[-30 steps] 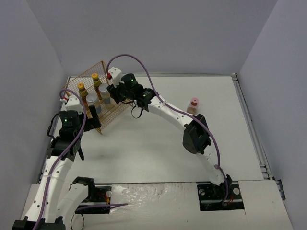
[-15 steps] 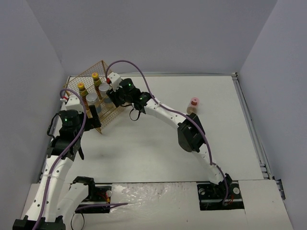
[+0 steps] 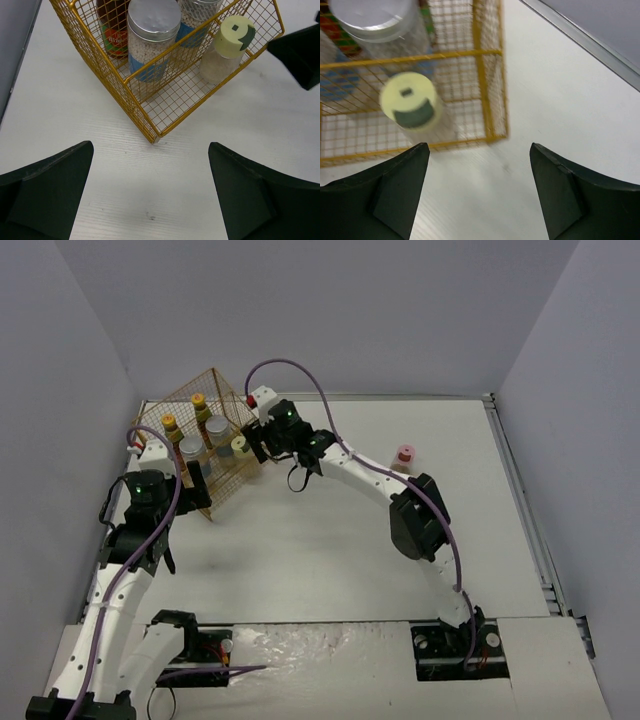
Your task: Organize the condiment bottles
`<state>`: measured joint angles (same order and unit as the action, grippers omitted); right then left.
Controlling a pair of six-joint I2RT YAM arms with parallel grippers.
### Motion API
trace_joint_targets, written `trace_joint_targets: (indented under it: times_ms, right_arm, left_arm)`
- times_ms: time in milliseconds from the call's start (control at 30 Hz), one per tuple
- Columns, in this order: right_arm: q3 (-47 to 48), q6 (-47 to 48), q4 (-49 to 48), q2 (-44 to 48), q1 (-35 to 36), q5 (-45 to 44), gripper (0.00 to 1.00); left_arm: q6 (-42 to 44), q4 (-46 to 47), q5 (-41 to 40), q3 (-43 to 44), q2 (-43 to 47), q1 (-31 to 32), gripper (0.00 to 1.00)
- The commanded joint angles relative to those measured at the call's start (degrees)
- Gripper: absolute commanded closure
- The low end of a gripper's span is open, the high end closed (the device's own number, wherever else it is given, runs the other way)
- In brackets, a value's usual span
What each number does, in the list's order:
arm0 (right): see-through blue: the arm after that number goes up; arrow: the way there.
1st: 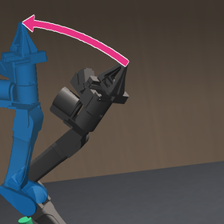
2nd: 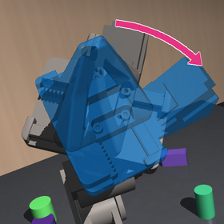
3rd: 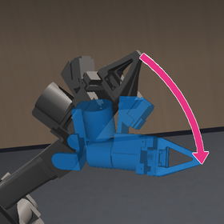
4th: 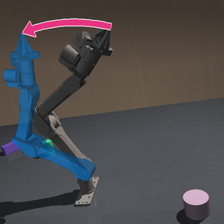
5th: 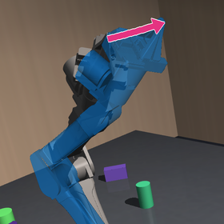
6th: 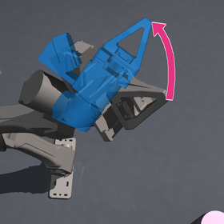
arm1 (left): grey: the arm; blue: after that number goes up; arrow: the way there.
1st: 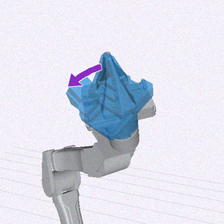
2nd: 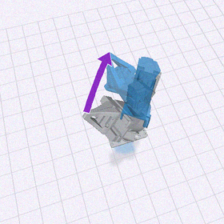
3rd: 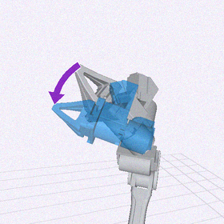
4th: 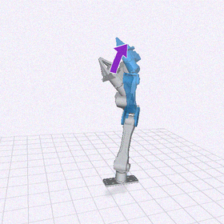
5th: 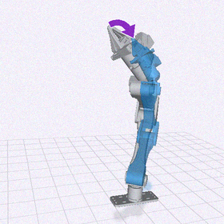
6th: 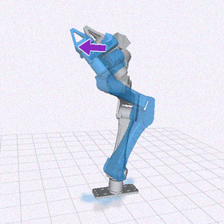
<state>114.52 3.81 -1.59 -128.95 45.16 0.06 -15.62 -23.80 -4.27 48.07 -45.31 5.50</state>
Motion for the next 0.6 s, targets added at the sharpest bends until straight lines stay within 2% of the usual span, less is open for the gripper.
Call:
trace_joint_targets:
  times_ms: [0, 133, 233, 400, 567]
  right_arm:
    - [-11.6, -3.1, -5.3, 18.5, -5.8, -11.3, 0.16]
    - [-24.1, -3.9, -5.3, 28.2, -12.3, -14.3, 0.02]
    - [-32.4, -5.9, -5.3, 32.7, -19.4, -14.4, 0.0]
    - [-39.6, -10.9, -5.3, 36.5, -29.7, -12.6, 0.0]
    - [-41.2, -14.5, -5.1, 33.3, -32.7, -13.6, 0.0]
  left_arm:
    - [0.1, 2.4, 1.3, 1.1, -0.2, -0.6, 0.03]
    - [0.0, 2.2, 2.1, 1.2, -0.5, -0.7, 0.03]
    - [-0.2, 2.3, 2.2, 1.3, -0.4, -0.9, 0.03]
    - [-0.3, 2.3, 2.7, 1.2, 0.0, -1.0, 0.03]
    - [-0.3, 2.2, 2.8, 1.3, 0.0, -1.0, 0.03]
